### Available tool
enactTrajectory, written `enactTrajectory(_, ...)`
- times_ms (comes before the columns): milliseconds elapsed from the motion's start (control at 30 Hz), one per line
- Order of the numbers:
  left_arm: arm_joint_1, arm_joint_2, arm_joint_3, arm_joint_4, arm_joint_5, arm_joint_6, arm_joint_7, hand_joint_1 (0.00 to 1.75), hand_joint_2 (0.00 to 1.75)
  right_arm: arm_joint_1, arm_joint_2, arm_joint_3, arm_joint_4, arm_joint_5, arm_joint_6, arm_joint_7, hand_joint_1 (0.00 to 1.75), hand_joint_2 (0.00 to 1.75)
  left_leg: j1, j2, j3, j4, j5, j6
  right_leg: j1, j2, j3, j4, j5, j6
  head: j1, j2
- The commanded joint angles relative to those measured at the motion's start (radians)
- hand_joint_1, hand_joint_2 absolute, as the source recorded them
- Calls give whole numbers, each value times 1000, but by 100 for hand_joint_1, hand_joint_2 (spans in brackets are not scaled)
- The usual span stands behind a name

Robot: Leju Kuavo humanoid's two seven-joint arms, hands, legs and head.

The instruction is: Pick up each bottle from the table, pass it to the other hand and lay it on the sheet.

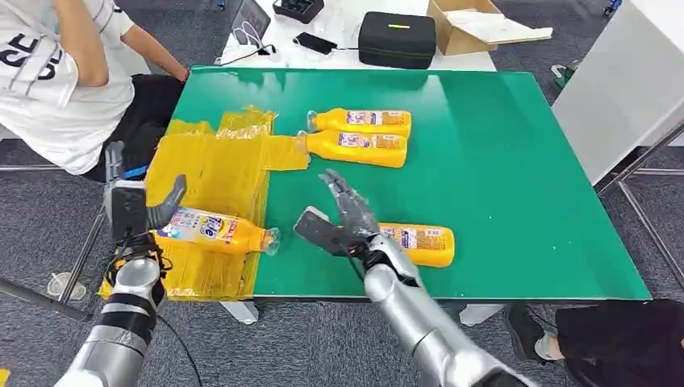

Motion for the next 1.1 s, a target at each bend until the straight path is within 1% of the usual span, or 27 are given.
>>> enactTrajectory(33,28,-23,56,-74,-3,4,5,0,175,-138,-151,93,111,30,160,68,0,175,0,0,4,0,-2,2,0,-2,4,0,-2,-1,0,0)
enactTrajectory(67,20,-25,51,-60,-5,-2,5,0,175,-144,-168,99,116,33,182,71,0,175,0,-1,2,0,-1,1,0,-2,3,0,-1,0,0,0)
enactTrajectory(100,19,-25,51,-59,-6,-1,5,0,175,-144,-170,101,116,34,186,71,0,175,0,-2,3,1,-1,2,0,-4,5,0,-2,-1,0,0)
enactTrajectory(133,19,-25,51,-59,-6,-1,5,0,175,-144,-170,101,116,34,186,71,0,175,0,-2,2,0,-1,2,0,-3,3,0,-2,-1,0,0)
enactTrajectory(167,6,-28,44,-35,-11,-7,5,0,175,-140,-186,110,109,27,214,63,0,175,0,-1,3,1,-1,2,1,-2,4,0,-2,-1,0,0)
enactTrajectory(500,-20,-24,19,17,-29,-20,5,0,175,-99,-236,150,73,0,277,34,0,175,0,-2,3,0,-2,1,1,-3,4,0,-2,-1,0,0)
enactTrajectory(533,-22,-24,17,20,-31,-24,5,0,175,-95,-246,156,65,-7,289,24,0,175,0,-1,5,0,-2,2,1,-3,6,0,-3,-1,0,0)
enactTrajectory(600,-22,-26,12,23,-34,-30,5,0,175,-73,-281,166,38,-22,310,-1,0,175,0,-2,2,0,-1,1,1,-3,3,-1,-2,-1,0,0)
enactTrajectory(633,-21,-27,11,24,-35,-28,5,0,175,-67,-290,169,29,-24,313,-6,0,175,0,-4,4,0,-2,2,1,-5,6,-1,-3,-1,0,0)
enactTrajectory(667,-21,-27,10,24,-34,-28,5,0,175,-59,-300,171,16,-28,315,-7,0,175,0,-4,2,0,-1,1,1,-5,3,-1,-2,-1,0,0)
enactTrajectory(700,-21,-27,10,24,-34,-28,5,0,175,-59,-300,171,16,-28,315,-7,0,175,0,-3,1,0,-1,1,1,-4,2,-1,-2,-1,0,0)
enactTrajectory(733,-21,-27,10,24,-34,-28,5,0,175,-59,-300,171,16,-28,315,-7,0,175,0,-4,4,0,-2,2,1,-5,5,-1,-3,-1,0,0)
enactTrajectory(767,-23,-26,10,32,-34,-31,5,0,175,-54,-311,179,2,-26,319,-5,0,175,0,-2,2,0,-1,1,0,-4,2,0,-2,-1,0,0)
enactTrajectory(833,-28,-28,8,40,-36,-37,5,0,175,-23,-357,200,-50,-37,340,-15,0,175,0,-2,2,0,-2,1,0,-3,3,0,-2,-1,0,0)
enactTrajectory(900,-28,-29,5,42,-36,-35,5,0,175,-2,-385,205,-82,-45,344,-15,0,175,0,-4,2,0,-1,1,1,-5,4,-1,-3,-1,0,0)
enactTrajectory(967,-25,-28,2,41,-35,-36,5,0,175,38,-427,206,-136,-52,338,-12,0,175,0,-3,0,0,0,1,0,-4,1,-1,-2,0,0,0)
enactTrajectory(1000,-22,-28,3,39,-34,-38,5,0,175,53,-443,204,-159,-55,335,-10,0,175,0,-4,3,0,-1,1,1,-6,4,-1,-3,-1,0,0)
enactTrajectory(1033,-22,-28,3,39,-34,-38,5,0,175,53,-443,204,-159,-55,335,-10,0,175,0,-4,1,0,-1,1,0,-5,2,-1,-2,-1,0,0)
enactTrajectory(1067,-22,-28,3,39,-34,-38,5,0,175,53,-443,204,-159,-55,335,-10,0,175,0,-5,5,0,-2,2,1,-7,7,-1,-4,-1,0,0)
enactTrajectory(1100,-22,-28,3,39,-34,-38,5,0,175,53,-443,204,-159,-55,335,-10,0,175,0,-4,2,0,-1,1,0,-5,4,-1,-3,-1,0,0)
